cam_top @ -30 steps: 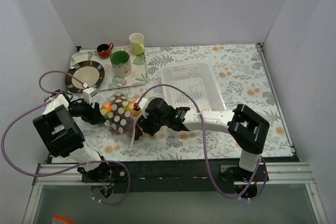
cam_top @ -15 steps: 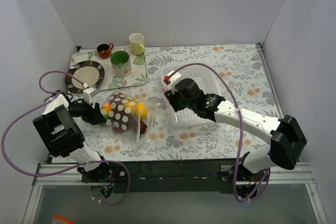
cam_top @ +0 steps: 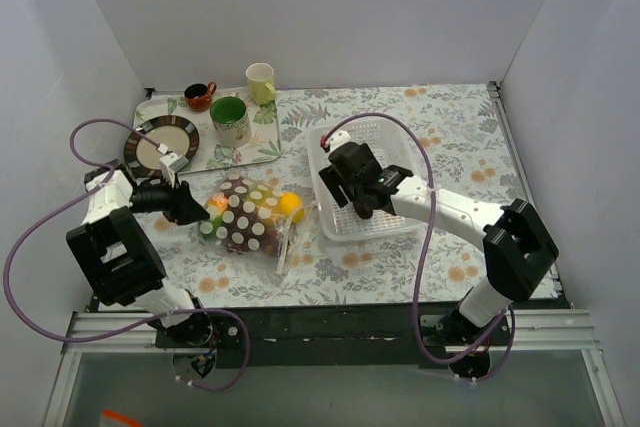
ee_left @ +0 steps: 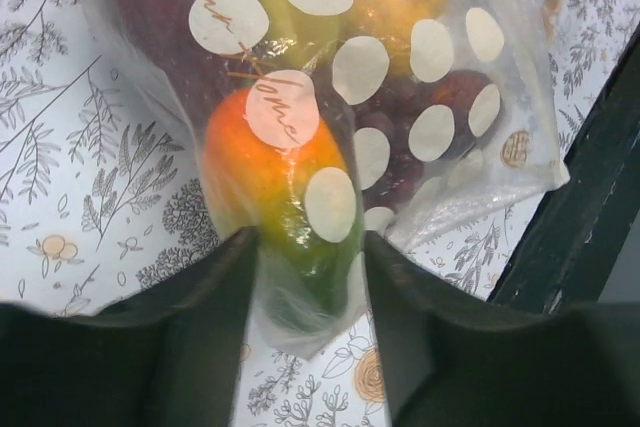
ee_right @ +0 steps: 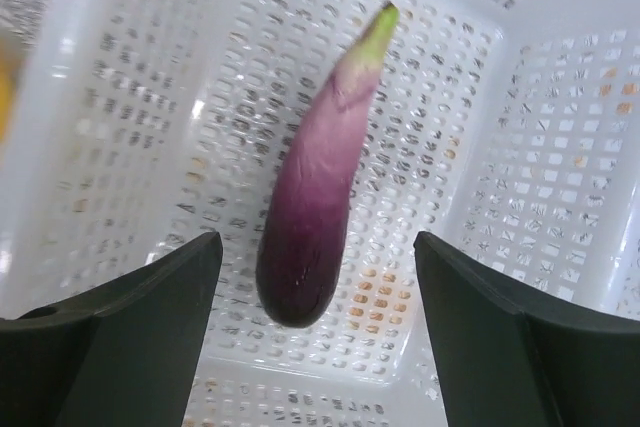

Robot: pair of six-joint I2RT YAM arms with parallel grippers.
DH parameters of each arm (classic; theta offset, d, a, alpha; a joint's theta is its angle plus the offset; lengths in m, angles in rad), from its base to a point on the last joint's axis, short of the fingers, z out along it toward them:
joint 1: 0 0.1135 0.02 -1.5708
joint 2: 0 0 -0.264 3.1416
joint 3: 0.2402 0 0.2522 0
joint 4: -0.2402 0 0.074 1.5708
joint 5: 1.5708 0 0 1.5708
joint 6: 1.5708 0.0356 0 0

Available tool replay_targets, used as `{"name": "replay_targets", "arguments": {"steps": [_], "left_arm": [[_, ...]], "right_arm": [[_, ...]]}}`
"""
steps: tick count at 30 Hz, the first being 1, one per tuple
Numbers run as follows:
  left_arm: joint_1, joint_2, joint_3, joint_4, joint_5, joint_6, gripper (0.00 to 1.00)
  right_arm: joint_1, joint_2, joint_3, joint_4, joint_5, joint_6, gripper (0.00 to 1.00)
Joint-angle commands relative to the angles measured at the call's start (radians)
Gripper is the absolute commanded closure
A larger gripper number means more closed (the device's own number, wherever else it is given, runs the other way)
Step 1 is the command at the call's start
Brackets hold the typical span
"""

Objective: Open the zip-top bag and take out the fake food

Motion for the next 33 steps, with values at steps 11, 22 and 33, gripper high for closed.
{"name": "replay_targets", "arguments": {"steps": [11, 22, 33], "left_arm": [[-0.003, 0.070, 0.041, 0.049, -0.016, -0.040, 0.97], [-0.004, 0.076, -0.008, 0.146, -0.050, -0.084, 1.00], [-0.012, 0.059, -0.072, 0.230, -0.114, -0.121, 1.00]], "right_arm": [[0.315, -0.085, -0.097, 0.192, -0.132, -0.031, 0.16], [0.330, 0.049, -0.148, 0.357, -0.320, -0.036, 0.11], [0.358, 0.135, -0.068, 0.412, -0.360, -0.041, 0.02]]}}
